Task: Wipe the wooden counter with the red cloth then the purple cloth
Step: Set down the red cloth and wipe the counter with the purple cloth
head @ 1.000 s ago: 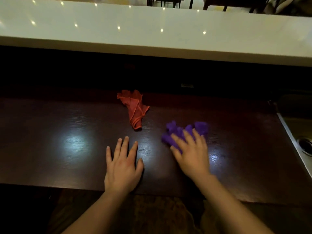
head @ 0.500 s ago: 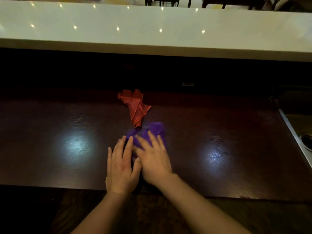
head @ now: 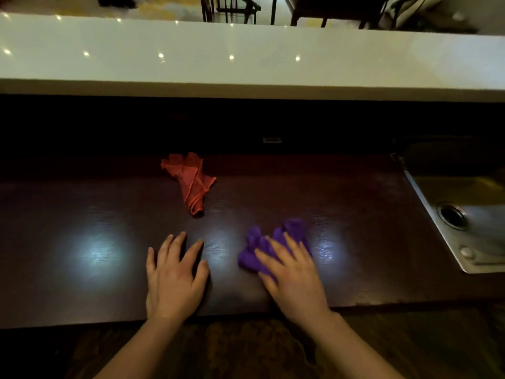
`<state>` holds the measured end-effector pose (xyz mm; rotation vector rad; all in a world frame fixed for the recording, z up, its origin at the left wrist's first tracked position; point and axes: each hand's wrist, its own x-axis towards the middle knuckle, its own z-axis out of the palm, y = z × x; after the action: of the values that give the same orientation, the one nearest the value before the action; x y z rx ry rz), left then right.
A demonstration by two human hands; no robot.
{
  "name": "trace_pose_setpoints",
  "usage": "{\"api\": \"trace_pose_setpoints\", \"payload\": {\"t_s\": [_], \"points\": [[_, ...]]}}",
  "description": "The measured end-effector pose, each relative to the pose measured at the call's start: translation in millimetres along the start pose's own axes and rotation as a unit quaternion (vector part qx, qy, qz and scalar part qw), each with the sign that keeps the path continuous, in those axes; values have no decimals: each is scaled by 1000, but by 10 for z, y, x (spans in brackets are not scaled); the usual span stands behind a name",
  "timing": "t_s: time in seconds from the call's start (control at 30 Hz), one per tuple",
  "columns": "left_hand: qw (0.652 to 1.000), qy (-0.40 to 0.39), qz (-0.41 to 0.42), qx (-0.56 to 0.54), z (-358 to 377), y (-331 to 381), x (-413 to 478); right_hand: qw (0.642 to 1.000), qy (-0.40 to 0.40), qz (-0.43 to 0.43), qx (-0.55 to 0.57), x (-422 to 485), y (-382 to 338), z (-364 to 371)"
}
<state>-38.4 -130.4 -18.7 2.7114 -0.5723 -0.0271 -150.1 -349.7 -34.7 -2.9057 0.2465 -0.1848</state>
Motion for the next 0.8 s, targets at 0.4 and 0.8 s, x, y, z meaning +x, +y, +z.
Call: {"api": "trace_pose_setpoints", "payload": {"t_s": [0.4,0.8], "points": [[988,-67,56,127,117,53,3,982,46,182,-34,-196,818,-265],[996,-74,-24,41,523,1176,302,939,80,331,-40,-352,1624,-520]]}}
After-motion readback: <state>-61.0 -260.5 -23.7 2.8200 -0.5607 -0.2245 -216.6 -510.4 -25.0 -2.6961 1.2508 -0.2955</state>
